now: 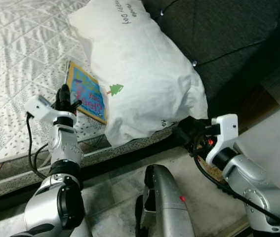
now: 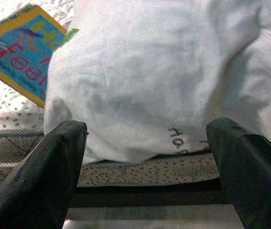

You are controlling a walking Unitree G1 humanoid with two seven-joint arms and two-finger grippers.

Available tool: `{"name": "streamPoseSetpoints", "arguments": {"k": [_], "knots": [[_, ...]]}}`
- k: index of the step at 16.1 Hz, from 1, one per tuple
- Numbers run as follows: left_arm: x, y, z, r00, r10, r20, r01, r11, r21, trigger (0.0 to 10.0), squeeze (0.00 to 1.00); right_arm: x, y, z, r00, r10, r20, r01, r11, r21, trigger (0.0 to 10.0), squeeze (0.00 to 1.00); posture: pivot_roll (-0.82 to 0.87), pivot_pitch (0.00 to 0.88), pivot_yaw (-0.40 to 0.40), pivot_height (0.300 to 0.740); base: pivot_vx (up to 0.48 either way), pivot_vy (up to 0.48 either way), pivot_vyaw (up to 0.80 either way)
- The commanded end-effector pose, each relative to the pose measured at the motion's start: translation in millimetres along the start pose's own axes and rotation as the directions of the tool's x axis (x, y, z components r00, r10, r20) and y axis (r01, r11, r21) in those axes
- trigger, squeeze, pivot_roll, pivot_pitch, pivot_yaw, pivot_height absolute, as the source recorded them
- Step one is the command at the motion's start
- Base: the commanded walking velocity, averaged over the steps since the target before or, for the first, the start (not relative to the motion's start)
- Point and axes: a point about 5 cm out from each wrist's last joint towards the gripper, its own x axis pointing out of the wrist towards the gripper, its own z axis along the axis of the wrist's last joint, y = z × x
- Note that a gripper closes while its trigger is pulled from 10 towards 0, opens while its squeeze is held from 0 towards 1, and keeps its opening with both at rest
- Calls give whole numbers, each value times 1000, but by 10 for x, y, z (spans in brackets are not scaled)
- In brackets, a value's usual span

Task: Clean up the room

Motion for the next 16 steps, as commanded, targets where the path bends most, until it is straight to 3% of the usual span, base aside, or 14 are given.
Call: {"name": "streamPoseSetpoints", "arguments": {"k": [1,6,7,8,16], "knots": [[-93,-22,-181,998,-12,-61,11,1000,-15,10000,0,-34,-10,29,1000,3,4,-3,1000,-3,10000,0,-183,227,-183,554,0,0,0],[-271,76,-252,998,25,-61,-18,994,111,10000,0,-4,-6,10,1000,-1,14,1,1000,7,10000,0,-159,224,-157,554,0,0,0],[-290,97,-257,997,45,-67,-34,988,149,10000,678,3,-7,-5,1000,-3,14,2,1000,9,10000,0,-151,220,-153,554,0,0,0],[-303,116,-262,996,58,-73,-45,984,174,10000,1000,22,-1,-14,1000,-3,18,3,1000,10,10000,0,-143,215,-148,554,0,0,0],[-307,265,-207,982,165,-92,-127,936,328,10000,1000,141,-4,-29,999,-9,46,9,1000,2,10000,0,-116,179,-125,554,0,0,0]]}}
